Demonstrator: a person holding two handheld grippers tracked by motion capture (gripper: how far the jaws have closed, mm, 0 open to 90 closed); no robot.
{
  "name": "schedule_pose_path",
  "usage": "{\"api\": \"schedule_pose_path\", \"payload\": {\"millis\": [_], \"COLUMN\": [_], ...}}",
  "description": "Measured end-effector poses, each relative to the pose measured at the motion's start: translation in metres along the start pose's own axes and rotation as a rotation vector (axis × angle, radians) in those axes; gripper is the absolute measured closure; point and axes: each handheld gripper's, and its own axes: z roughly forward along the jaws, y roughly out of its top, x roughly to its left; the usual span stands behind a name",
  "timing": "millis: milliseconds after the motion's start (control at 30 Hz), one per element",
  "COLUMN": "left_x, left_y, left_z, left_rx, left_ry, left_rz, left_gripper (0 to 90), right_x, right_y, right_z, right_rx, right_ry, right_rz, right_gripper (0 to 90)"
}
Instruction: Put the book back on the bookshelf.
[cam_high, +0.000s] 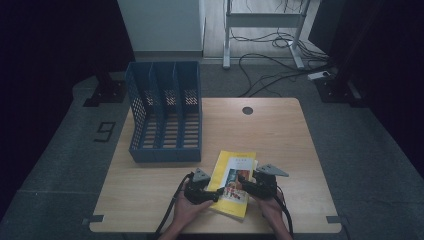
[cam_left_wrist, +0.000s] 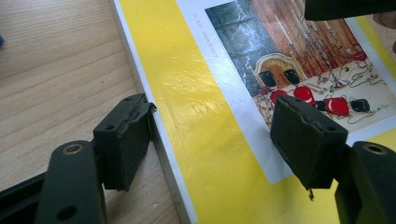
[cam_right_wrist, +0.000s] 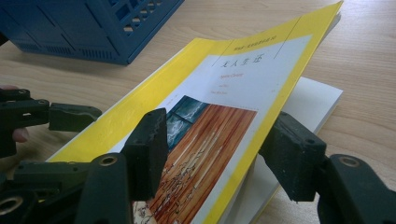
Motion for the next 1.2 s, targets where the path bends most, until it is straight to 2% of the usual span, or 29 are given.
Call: {"api": "schedule_pose_path", "payload": {"millis": [100, 167, 267, 500, 733, 867, 1067, 1200], "left_x": [0.000, 0.000, 0.000, 0.000, 0.000, 0.000, 0.000, 0.000], "left_y": [0.000, 0.000, 0.000, 0.000, 0.000, 0.000, 0.000, 0.000], "left_z": [0.000, 0.000, 0.000, 0.000, 0.000, 0.000, 0.000, 0.000], "left_rx": [0.001, 0.001, 0.001, 0.001, 0.001, 0.001, 0.001, 0.001], "left_ry": [-0.002, -0.002, -0.002, -0.002, -0.002, -0.002, -0.002, -0.002], "left_rz": [-0.002, -0.002, 0.000, -0.001, -0.001, -0.001, -0.001, 0.000], "left_gripper": [28.3, 28.3, 28.3, 28.3, 28.3, 28.3, 28.3, 28.3], "right_x": [0.000, 0.002, 0.002, -0.001, -0.006, -0.005, -0.002, -0.001], "right_y": [-0.002, -0.005, -0.005, -0.004, 0.001, 0.000, 0.000, 0.001], "right_z": [0.004, 0.008, 0.008, 0.014, 0.015, 0.015, 0.014, 0.013], "right_rx": [0.029, 0.034, 0.031, 0.019, -0.006, -0.013, -0.039, -0.057], "right_ry": [0.019, 0.003, 0.005, -0.014, 0.021, 0.028, 0.038, 0.051], "right_rz": [0.010, 0.001, 0.007, -0.005, 0.022, 0.020, -0.022, -0.022], "right_gripper": [41.3, 42.1, 43.2, 52.5, 63.2, 65.2, 72.3, 76.5]}}
